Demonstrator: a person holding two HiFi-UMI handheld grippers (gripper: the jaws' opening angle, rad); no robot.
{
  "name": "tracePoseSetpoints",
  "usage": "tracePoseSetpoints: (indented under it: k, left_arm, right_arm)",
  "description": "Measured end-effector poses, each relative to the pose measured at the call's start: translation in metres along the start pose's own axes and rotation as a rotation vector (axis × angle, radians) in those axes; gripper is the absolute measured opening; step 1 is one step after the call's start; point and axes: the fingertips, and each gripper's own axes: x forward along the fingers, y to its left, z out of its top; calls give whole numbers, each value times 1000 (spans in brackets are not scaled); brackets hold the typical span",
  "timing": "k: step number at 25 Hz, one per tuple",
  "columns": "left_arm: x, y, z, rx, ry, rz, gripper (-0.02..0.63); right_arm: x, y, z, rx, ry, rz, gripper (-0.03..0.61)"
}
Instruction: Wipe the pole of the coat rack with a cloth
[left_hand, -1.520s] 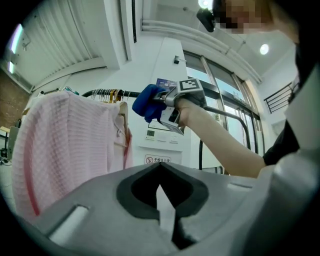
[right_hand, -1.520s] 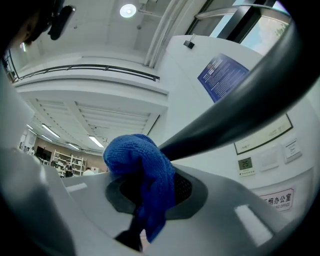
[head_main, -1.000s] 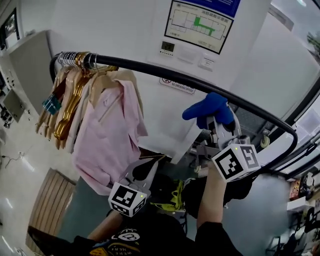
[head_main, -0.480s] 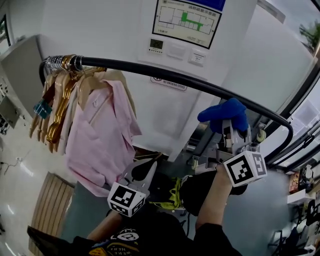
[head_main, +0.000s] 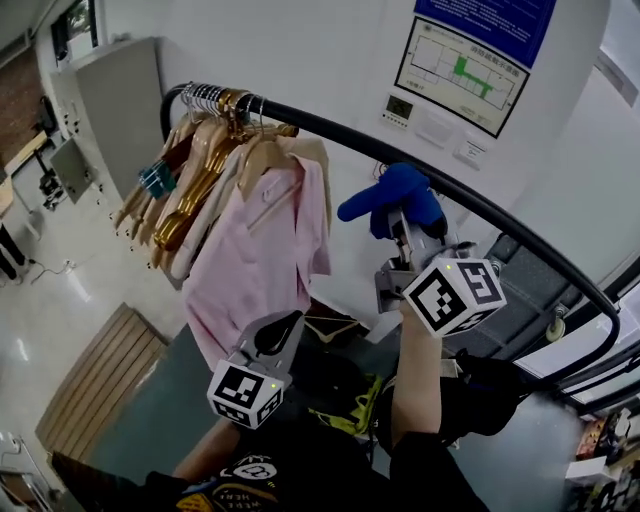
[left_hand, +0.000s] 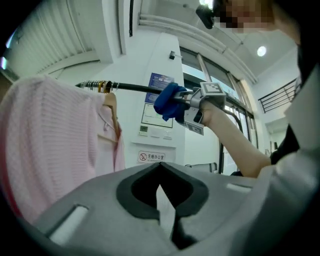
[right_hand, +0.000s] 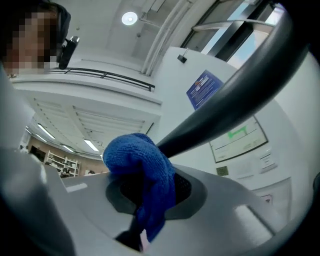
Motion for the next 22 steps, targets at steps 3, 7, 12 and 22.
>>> tracePoseSetpoints:
  k: [3,7,12,22]
  left_arm:
    - [-12,23,11,17,-29,79,3]
    - [-21,41,37,52,-84,130,3]
    - [-19,41,65,91,-138,128,3]
    - [17,26,82,91,-161,-3,3]
  right_arm:
    - [50,25,-22,1,48,82,71]
    - [98,53,-43,5,100,133,72]
    - [116,65,-51,1,118,143,72]
    - [16,6,-13,-25,36,-8,72]
